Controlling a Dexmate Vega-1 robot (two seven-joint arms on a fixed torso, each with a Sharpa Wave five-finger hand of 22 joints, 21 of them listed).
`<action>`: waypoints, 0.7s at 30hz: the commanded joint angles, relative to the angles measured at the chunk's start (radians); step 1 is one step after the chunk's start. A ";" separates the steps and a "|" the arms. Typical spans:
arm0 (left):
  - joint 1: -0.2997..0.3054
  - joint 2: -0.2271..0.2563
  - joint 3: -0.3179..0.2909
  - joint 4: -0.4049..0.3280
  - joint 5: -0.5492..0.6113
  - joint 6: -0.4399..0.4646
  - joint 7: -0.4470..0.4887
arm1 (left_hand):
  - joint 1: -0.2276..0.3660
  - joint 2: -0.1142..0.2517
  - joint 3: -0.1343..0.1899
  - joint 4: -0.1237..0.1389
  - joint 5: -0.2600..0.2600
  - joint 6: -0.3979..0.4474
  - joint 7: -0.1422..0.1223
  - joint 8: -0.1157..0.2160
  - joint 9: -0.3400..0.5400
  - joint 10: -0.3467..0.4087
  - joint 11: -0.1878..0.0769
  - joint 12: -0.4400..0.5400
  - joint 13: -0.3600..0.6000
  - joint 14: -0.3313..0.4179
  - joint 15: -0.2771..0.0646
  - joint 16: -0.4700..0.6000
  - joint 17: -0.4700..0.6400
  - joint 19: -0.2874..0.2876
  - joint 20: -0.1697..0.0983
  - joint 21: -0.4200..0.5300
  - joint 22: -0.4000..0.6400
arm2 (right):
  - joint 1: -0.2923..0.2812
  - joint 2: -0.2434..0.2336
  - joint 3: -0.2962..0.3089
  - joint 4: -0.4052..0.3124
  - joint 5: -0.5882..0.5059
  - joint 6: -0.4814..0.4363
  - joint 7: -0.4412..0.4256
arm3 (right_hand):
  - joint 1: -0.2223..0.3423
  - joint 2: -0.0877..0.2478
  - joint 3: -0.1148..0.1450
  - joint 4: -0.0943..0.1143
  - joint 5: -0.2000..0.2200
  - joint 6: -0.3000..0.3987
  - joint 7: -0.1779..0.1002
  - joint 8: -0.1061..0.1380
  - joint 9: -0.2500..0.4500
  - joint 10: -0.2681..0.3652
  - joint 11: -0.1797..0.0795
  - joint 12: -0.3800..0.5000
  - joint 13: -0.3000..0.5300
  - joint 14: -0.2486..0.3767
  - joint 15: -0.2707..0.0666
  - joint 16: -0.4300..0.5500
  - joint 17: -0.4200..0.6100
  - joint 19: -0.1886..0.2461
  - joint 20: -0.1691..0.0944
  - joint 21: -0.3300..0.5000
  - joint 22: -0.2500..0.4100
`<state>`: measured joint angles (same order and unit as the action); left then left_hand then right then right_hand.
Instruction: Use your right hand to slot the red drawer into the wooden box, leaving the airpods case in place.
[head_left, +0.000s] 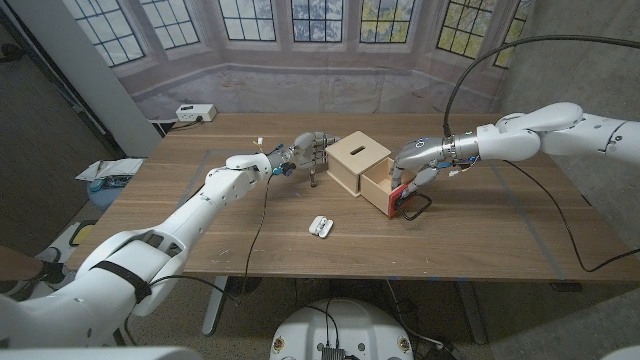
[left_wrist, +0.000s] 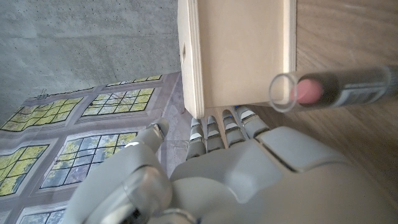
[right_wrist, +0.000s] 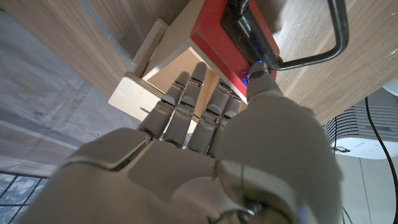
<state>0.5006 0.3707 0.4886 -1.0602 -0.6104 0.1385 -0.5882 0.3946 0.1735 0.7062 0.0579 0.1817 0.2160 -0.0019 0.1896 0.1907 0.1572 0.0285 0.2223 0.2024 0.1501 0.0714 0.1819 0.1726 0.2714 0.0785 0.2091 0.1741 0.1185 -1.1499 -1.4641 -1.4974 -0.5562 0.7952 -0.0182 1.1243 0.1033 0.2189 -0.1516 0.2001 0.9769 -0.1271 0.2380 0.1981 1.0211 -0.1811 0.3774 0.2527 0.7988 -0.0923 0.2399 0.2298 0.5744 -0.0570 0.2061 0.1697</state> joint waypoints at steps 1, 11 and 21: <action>-0.007 -0.012 0.001 0.028 0.004 -0.022 -0.022 | -0.009 -0.001 0.005 -0.001 0.001 0.000 0.000 0.002 0.003 0.012 -0.001 -0.003 0.001 0.011 0.001 0.000 0.001 0.001 0.006 -0.004 0.006 | -0.002 -0.015 0.005 -0.044 0.023 -0.042 0.014 | 0.009 0.015 0.000 -0.001 0.005 0.050 -0.049 0.000 0.003 0.036 -0.025 0.002 0.006 0.012 -0.146 -0.003 0.004 0.008 -0.076 -0.006 0.004; -0.012 -0.023 -0.001 0.051 0.006 -0.031 -0.035 | -0.009 -0.001 0.005 -0.003 0.001 0.001 0.001 0.002 0.003 0.012 0.000 -0.003 0.001 0.012 0.000 0.000 0.001 0.002 0.006 -0.004 0.006 | -0.009 0.000 0.011 -0.048 0.027 -0.065 0.006 | 0.008 0.015 0.000 -0.001 0.005 0.050 -0.049 -0.001 0.003 0.036 -0.025 0.000 0.006 0.013 -0.147 -0.006 0.005 0.009 -0.076 -0.006 0.004; -0.016 -0.025 -0.003 0.066 0.010 -0.036 -0.044 | -0.010 0.000 0.006 -0.004 0.001 0.000 0.000 0.002 0.003 0.013 -0.001 -0.003 0.001 0.012 0.001 0.000 0.001 0.002 0.006 -0.004 0.006 | -0.014 0.014 0.012 -0.043 0.026 -0.079 -0.005 | 0.007 0.015 0.000 0.000 0.005 0.051 -0.049 -0.001 0.003 0.036 -0.025 -0.001 0.008 0.013 -0.146 -0.007 0.006 0.008 -0.075 -0.007 0.004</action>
<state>0.4895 0.3508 0.4883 -1.0126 -0.6053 0.1095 -0.6209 0.3944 0.1733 0.7061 0.0579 0.1817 0.2159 -0.0019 0.1896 0.1908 0.1571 0.0285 0.2223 0.2023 0.1501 0.0714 0.1819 0.1726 0.2714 0.0786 0.2091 0.1741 0.1109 -1.1501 -1.4555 -1.5406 -0.5324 0.7361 -0.0100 1.1257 0.1018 0.2189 -0.1516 0.1990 0.9769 -0.1271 0.2347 0.1981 1.0213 -0.1812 0.3697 0.2582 0.7988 -0.0923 0.2355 0.2297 0.5744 -0.0570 0.2000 0.1698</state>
